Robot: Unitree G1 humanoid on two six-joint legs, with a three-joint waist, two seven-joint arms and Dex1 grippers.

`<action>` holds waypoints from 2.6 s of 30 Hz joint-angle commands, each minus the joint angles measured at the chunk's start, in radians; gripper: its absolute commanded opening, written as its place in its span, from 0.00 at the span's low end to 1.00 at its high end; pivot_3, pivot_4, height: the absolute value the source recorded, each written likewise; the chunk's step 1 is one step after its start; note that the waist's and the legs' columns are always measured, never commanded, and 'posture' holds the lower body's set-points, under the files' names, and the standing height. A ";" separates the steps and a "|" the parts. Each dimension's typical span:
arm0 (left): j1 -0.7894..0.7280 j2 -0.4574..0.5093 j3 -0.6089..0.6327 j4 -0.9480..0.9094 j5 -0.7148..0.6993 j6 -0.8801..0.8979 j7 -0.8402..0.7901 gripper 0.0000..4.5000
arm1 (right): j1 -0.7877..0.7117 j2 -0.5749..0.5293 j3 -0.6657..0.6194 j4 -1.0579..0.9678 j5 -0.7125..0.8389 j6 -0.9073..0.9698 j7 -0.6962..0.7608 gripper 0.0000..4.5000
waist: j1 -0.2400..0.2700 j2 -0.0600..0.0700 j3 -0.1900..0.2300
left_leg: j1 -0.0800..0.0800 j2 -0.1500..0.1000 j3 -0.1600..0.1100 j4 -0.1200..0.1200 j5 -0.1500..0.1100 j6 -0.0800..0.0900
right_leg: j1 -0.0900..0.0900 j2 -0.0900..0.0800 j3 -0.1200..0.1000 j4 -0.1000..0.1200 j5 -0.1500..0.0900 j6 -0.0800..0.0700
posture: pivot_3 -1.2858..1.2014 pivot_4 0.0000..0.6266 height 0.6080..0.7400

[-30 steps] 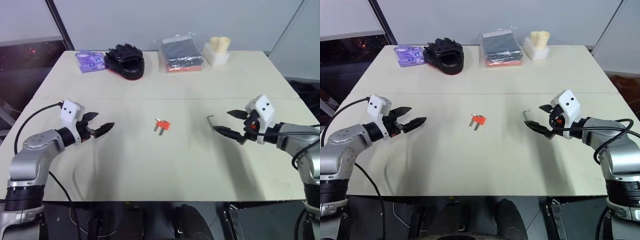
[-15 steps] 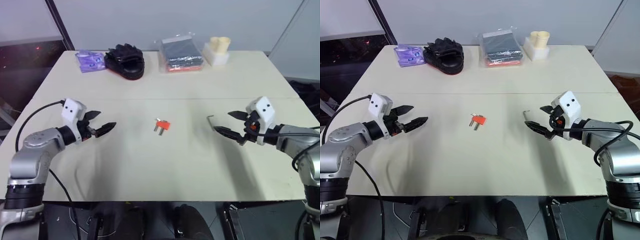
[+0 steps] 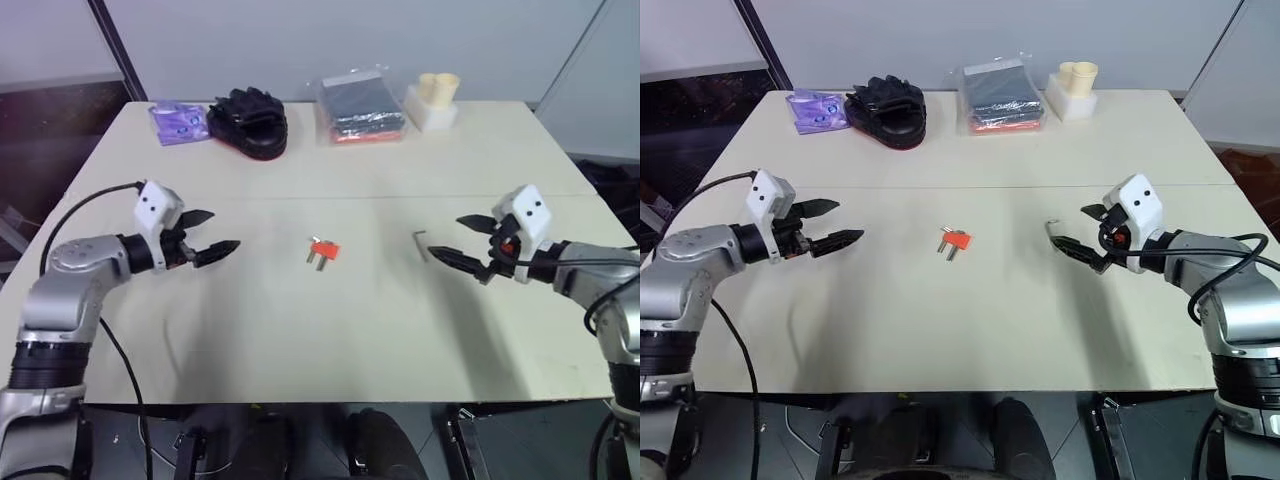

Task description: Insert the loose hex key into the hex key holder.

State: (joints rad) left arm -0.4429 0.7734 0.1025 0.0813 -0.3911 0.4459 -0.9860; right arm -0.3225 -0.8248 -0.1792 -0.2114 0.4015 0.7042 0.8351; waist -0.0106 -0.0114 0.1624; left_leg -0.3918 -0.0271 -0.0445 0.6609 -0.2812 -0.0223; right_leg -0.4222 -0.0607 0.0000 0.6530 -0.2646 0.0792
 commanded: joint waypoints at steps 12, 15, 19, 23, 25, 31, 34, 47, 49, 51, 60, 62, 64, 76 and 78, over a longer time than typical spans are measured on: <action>-0.286 -0.046 -0.190 0.339 0.122 -0.209 -0.321 1.00 | -0.262 0.196 0.339 0.245 -0.169 -0.135 0.008 0.99 | -0.003 0.000 0.000 | -0.001 0.000 0.002 0.001 0.000 0.001 | -0.001 0.004 -0.001 0.001 0.000 0.000 | 0.52 0.24 1.00; -0.303 -0.058 -0.199 0.359 0.130 -0.218 -0.344 1.00 | -0.315 0.235 0.390 0.354 -0.206 -0.191 0.037 0.99 | -0.004 0.000 0.000 | -0.001 0.000 0.002 0.002 0.000 0.001 | -0.001 0.004 0.000 0.001 0.000 0.000 | 0.52 0.24 1.00; -0.323 -0.069 -0.186 0.368 0.131 -0.211 -0.341 1.00 | -0.389 0.291 0.431 0.496 -0.255 -0.263 0.061 0.99 | -0.005 0.000 0.000 | -0.001 0.000 0.002 0.002 0.000 0.001 | -0.001 0.004 0.000 0.001 0.000 0.000 | 0.52 0.24 1.00; -0.306 -0.066 -0.169 0.347 0.126 -0.207 -0.329 1.00 | -0.429 0.346 0.451 0.589 -0.288 -0.291 0.062 0.99 | -0.007 0.000 0.000 | -0.001 0.000 0.002 0.002 0.000 0.001 | -0.001 0.004 0.000 0.001 0.000 0.000 | 0.52 0.24 1.00; -0.289 -0.062 -0.156 0.323 0.121 -0.201 -0.314 1.00 | -0.438 0.373 0.460 0.622 -0.306 -0.307 0.059 0.99 | -0.007 0.000 0.000 | -0.001 0.000 0.002 0.002 0.000 0.001 | -0.001 0.004 0.000 0.001 0.000 0.000 | 0.52 0.24 1.00; -0.232 -0.049 -0.127 0.268 0.111 -0.180 -0.284 1.00 | -0.453 0.415 0.457 0.668 -0.334 -0.337 0.060 0.99 | -0.009 0.000 0.000 | -0.001 0.000 0.002 0.002 0.000 0.001 | -0.002 0.004 0.000 0.002 0.000 0.000 | 0.52 0.24 1.00; -0.206 -0.041 -0.113 0.222 0.096 -0.150 -0.277 1.00 | -0.462 0.441 0.457 0.684 -0.344 -0.354 0.051 0.99 | -0.009 0.000 0.000 | 0.000 0.000 0.002 0.002 0.000 0.001 | -0.003 0.003 0.001 0.003 0.000 0.000 | 0.52 0.24 1.00; -0.191 -0.044 -0.106 0.165 0.084 -0.099 -0.255 1.00 | -0.470 0.486 0.449 0.765 -0.376 -0.414 0.038 0.94 | -0.009 0.000 0.000 | 0.000 0.000 0.002 0.002 0.000 0.001 | -0.003 0.003 0.001 0.003 0.000 0.000 | 0.52 0.24 1.00; -0.186 -0.046 -0.103 0.157 0.082 -0.097 -0.249 1.00 | -0.467 0.481 0.448 0.773 -0.380 -0.420 0.039 0.81 | -0.009 0.000 0.000 | 0.000 0.000 0.002 0.002 0.000 0.001 | -0.003 0.003 0.001 0.003 0.000 0.000 | 0.52 0.24 1.00; -0.181 -0.046 -0.101 0.150 0.080 -0.096 -0.242 1.00 | -0.465 0.477 0.447 0.773 -0.379 -0.421 0.044 0.60 | -0.009 0.000 0.000 | 0.000 0.000 0.002 0.002 0.000 0.001 | -0.003 0.002 0.001 0.004 0.000 0.000 | 0.52 0.24 1.00; -0.172 -0.052 -0.096 0.138 0.077 -0.100 -0.218 1.00 | -0.461 0.478 0.444 0.768 -0.383 -0.427 0.041 0.22 | -0.008 0.000 0.000 | 0.000 0.000 0.002 0.002 0.000 0.001 | -0.003 0.002 0.001 0.004 0.000 0.000 | 0.52 0.24 1.00; -0.173 -0.054 -0.098 0.140 0.078 -0.102 -0.214 1.00 | -0.465 0.476 0.439 0.765 -0.384 -0.436 0.035 0.22 | -0.007 0.000 0.000 | 0.000 0.000 0.002 0.002 0.000 0.001 | -0.003 0.002 0.001 0.004 0.000 0.000 | 0.52 0.24 1.00; -0.178 -0.057 -0.099 0.148 0.080 -0.106 -0.209 1.00 | -0.469 0.466 0.426 0.743 -0.380 -0.441 0.033 0.22 | -0.007 0.000 0.000 | 0.000 0.000 0.002 0.002 0.000 0.001 | -0.003 0.002 0.001 0.004 0.000 0.000 | 0.52 0.24 1.00; -0.343 -0.113 -0.106 0.333 0.105 -0.175 -0.190 1.00 | -0.498 0.256 0.380 0.471 -0.534 -0.696 -0.090 0.22 | -0.007 0.000 0.000 | -0.001 -0.001 0.003 0.002 0.000 0.001 | -0.003 0.001 0.001 0.004 0.000 0.000 | 0.52 0.24 1.00; -0.374 -0.132 -0.108 0.365 0.105 -0.184 -0.189 1.00 | -0.495 0.222 0.401 0.453 -0.600 -0.777 -0.126 0.22 | -0.006 0.000 0.000 | -0.001 -0.001 0.003 0.002 0.000 0.001 | -0.003 0.003 0.001 0.004 0.000 0.000 | 0.52 0.24 1.00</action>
State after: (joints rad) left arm -0.7884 0.6423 -0.0225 0.4387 -0.2835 0.2850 -1.1758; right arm -0.8010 -0.5864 0.2235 0.2864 -0.1513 -0.0017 0.7406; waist -0.0169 -0.0112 0.1628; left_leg -0.3925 -0.0277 -0.0409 0.6630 -0.2816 -0.0216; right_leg -0.4254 -0.0576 0.0006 0.6566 -0.2645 0.0795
